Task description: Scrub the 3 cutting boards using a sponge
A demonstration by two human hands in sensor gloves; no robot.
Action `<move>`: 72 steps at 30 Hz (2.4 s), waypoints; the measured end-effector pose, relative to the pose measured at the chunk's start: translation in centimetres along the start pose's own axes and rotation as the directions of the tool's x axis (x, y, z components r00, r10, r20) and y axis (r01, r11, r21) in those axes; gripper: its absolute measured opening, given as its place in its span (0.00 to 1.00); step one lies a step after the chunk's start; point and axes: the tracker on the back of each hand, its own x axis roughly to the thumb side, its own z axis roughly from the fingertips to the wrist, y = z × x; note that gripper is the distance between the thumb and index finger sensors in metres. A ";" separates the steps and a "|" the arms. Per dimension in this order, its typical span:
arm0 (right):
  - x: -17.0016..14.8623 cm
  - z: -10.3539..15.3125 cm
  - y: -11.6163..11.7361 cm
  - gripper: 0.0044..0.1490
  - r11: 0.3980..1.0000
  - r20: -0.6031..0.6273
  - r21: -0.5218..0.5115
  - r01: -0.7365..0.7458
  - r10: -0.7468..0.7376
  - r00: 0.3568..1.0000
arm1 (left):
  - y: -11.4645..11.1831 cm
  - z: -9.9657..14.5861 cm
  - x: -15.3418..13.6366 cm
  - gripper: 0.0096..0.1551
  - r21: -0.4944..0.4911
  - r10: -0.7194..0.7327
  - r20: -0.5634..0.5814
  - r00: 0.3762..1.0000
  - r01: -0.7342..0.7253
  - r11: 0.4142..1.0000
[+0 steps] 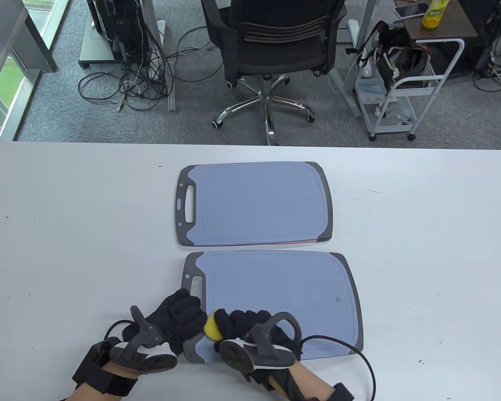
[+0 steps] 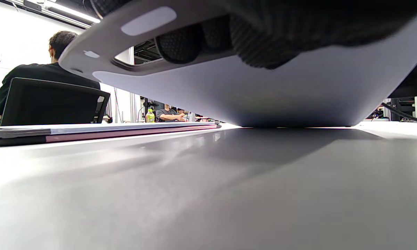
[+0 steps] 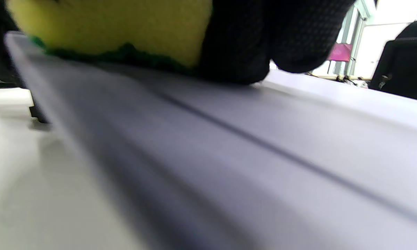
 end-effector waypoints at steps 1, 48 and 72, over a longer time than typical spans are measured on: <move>-0.6 0.3 0.0 0.45 1.000 0.010 0.011 -0.017 0.017 1.000 | 0.0 0.0 -0.1 0.23 0.000 0.009 -0.003 1.000 -0.009 1.000; -7.5 4.9 1.3 0.45 0.999 -0.220 0.017 0.043 -0.038 0.975 | 0.0 0.0 0.1 0.23 -0.001 0.007 0.017 1.000 -0.007 1.000; -18.5 13.1 2.9 0.44 0.995 -0.525 0.095 -0.039 0.083 0.847 | 0.1 0.0 -0.1 0.23 0.009 0.019 0.003 1.000 -0.019 1.000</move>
